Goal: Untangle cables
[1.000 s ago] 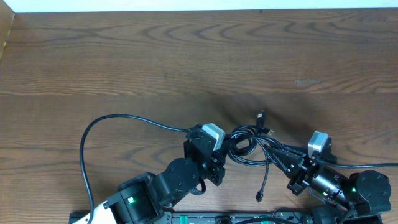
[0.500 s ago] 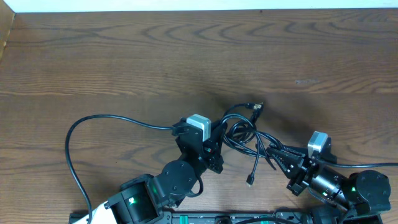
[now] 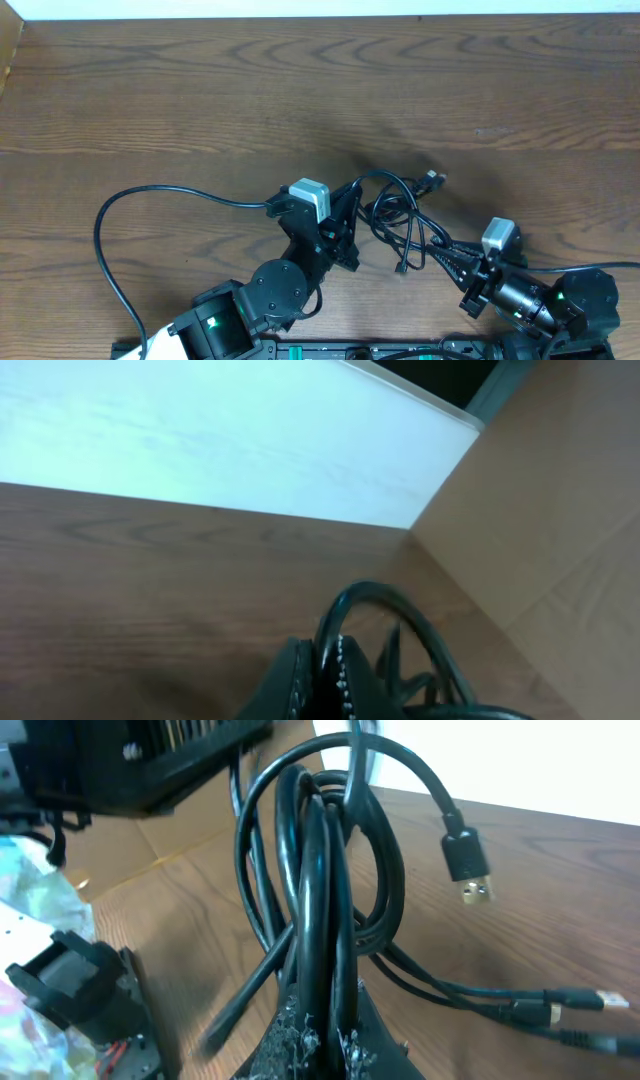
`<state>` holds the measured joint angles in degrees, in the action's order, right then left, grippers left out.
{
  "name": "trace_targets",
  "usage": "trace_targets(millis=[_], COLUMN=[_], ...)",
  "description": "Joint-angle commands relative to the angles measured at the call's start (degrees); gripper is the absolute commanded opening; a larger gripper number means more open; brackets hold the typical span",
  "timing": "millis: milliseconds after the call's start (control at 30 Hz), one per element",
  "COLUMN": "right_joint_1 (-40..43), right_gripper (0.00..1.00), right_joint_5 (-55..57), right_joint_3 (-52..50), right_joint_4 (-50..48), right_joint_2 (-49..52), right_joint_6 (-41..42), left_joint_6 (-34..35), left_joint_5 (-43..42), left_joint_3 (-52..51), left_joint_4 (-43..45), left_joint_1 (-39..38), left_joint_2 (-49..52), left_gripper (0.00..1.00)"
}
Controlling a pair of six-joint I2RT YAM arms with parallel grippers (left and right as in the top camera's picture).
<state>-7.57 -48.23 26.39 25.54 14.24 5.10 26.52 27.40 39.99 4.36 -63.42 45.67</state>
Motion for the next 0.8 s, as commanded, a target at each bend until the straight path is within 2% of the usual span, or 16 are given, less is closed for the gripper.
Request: trace_targets(millis=[0, 167, 267, 400, 600, 767], right_joint_1=[0.0, 0.0, 0.0, 0.0, 0.0, 0.0], right_gripper=[0.01, 0.01, 0.01, 0.01, 0.01, 0.01], right_joint_5=[0.3, 1.4, 1.3, 1.4, 1.4, 1.3], right_joint_3=[0.2, 0.2, 0.2, 0.2, 0.2, 0.2], right_joint_4=[0.4, 0.0, -1.0, -2.8, -3.4, -7.2], right_joint_2=[-0.2, -0.2, -0.2, -0.2, -0.2, -0.2], right_joint_6=[-3.1, -3.0, -2.0, 0.1, 0.9, 6.3], left_joint_6=[-1.4, -1.4, -1.4, -1.3, -1.3, 10.1], left_joint_5=[5.2, 0.9, 0.0, -0.5, -5.7, -5.8], left_joint_3=[1.5, 1.5, 1.5, 1.5, 1.5, 1.5], left_joint_4=[1.2, 0.6, -1.2, -4.0, -7.4, -14.6], left_joint_1=[0.9, 0.9, 0.9, 0.9, 0.9, 0.9], left_joint_2=[-0.7, -0.7, -0.7, -0.7, -0.7, -0.4], left_gripper=[0.08, 0.08, 0.33, 0.59, 0.64, 0.72])
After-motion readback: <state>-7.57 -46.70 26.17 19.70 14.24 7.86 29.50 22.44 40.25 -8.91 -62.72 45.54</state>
